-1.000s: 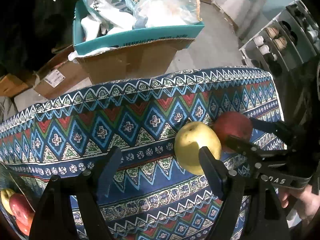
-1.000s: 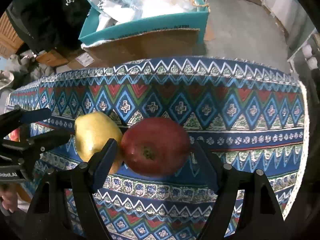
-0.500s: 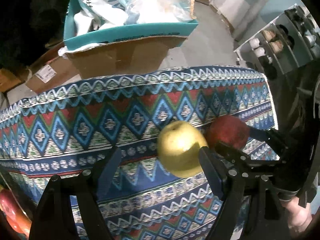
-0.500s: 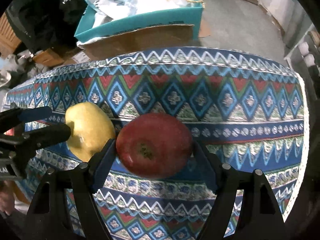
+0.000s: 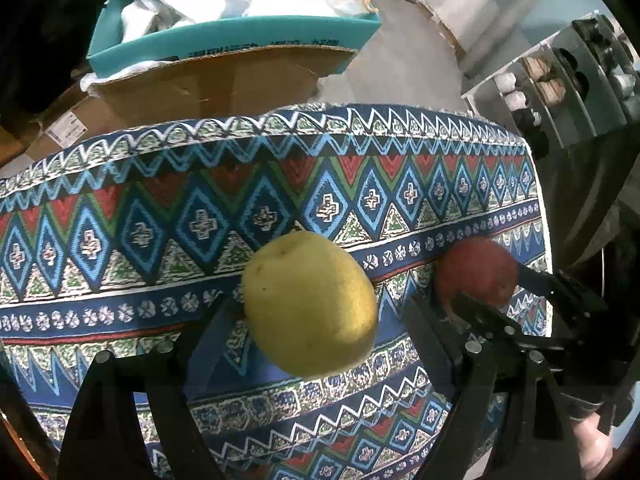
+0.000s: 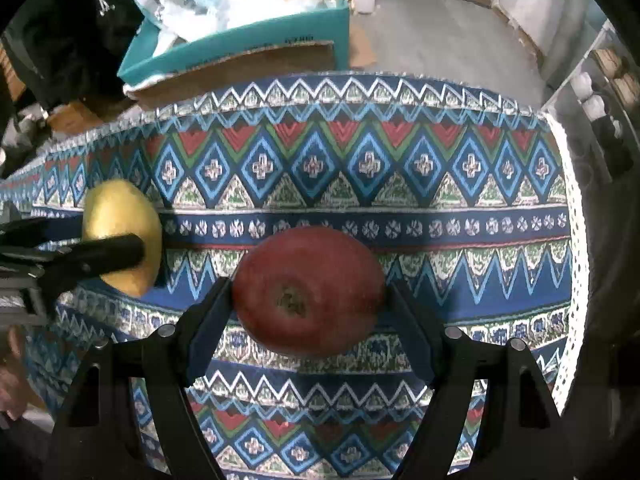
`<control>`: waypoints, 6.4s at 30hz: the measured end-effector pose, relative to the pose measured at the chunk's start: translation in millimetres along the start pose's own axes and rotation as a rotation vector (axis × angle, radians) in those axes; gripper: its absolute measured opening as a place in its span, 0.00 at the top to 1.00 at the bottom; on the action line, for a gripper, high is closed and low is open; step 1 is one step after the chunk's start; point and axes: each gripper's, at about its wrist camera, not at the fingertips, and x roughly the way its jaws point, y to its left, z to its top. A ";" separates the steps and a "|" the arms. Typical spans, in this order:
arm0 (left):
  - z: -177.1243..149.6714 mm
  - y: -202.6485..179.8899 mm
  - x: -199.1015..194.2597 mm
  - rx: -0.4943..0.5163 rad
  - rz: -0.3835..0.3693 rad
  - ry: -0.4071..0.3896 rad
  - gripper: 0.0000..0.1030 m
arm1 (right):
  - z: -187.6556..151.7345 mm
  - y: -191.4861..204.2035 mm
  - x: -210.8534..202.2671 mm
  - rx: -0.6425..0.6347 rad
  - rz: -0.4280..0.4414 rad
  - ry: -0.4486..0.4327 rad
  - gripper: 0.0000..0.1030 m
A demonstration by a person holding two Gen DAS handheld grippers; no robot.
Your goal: Organize fruits
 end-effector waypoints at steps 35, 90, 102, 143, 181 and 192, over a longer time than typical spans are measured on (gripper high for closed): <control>-28.6 18.3 -44.7 0.159 0.204 -0.087 0.33 | 4.1 34.3 -20.9 -0.038 -0.028 -0.089 0.24; -122.2 186.4 -268.1 0.053 0.274 -0.333 0.33 | 4.9 270.9 -153.0 -0.364 0.222 -0.322 0.24; -129.1 246.7 -267.2 -0.045 0.285 -0.328 0.33 | 16.1 332.4 -130.4 -0.416 0.269 -0.277 0.24; -111.3 335.7 -209.0 -0.226 0.165 -0.221 0.36 | 24.5 418.3 16.4 -0.417 0.370 0.053 0.24; -170.5 286.2 -294.5 -0.228 0.273 -0.381 0.23 | 5.3 397.4 -104.8 -0.447 0.247 -0.194 0.25; -192.6 228.3 -345.0 -0.131 0.304 -0.537 0.15 | -3.5 380.2 -160.9 -0.436 0.247 -0.310 0.22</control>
